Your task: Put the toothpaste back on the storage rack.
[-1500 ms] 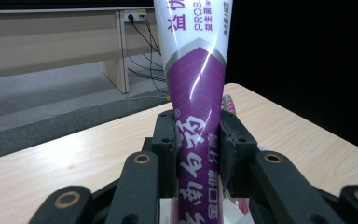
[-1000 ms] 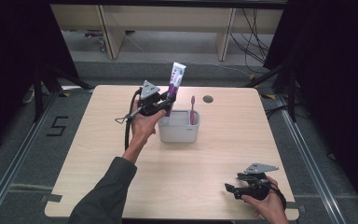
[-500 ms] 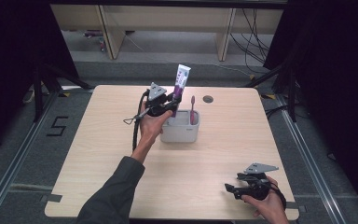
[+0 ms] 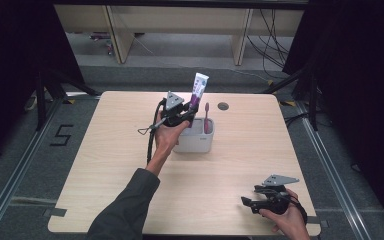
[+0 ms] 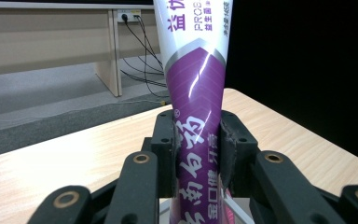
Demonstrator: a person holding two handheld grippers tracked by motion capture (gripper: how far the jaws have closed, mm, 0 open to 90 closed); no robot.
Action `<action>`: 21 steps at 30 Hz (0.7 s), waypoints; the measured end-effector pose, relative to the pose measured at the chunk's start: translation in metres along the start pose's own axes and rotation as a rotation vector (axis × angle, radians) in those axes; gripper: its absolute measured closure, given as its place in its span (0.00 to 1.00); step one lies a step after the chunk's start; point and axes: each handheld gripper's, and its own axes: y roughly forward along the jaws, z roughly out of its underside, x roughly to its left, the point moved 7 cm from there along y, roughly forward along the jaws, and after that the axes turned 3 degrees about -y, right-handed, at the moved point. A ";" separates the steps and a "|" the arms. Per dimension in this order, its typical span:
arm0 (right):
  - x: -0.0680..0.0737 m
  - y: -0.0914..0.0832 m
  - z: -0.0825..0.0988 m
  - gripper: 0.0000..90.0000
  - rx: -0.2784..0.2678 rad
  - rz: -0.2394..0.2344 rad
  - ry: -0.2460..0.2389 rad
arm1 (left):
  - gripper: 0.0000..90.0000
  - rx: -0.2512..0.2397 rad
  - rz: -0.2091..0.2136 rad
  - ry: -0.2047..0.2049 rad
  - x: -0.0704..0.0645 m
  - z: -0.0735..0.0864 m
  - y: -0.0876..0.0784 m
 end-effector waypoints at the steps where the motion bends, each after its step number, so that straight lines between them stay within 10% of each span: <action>1: 0.000 0.000 0.000 0.31 0.002 0.004 -0.001 | 0.78 0.003 -0.002 0.003 0.000 0.001 0.000; 21: -0.002 -0.001 0.001 0.31 0.008 0.013 -0.010 | 0.77 0.066 -0.037 0.022 0.005 0.027 0.008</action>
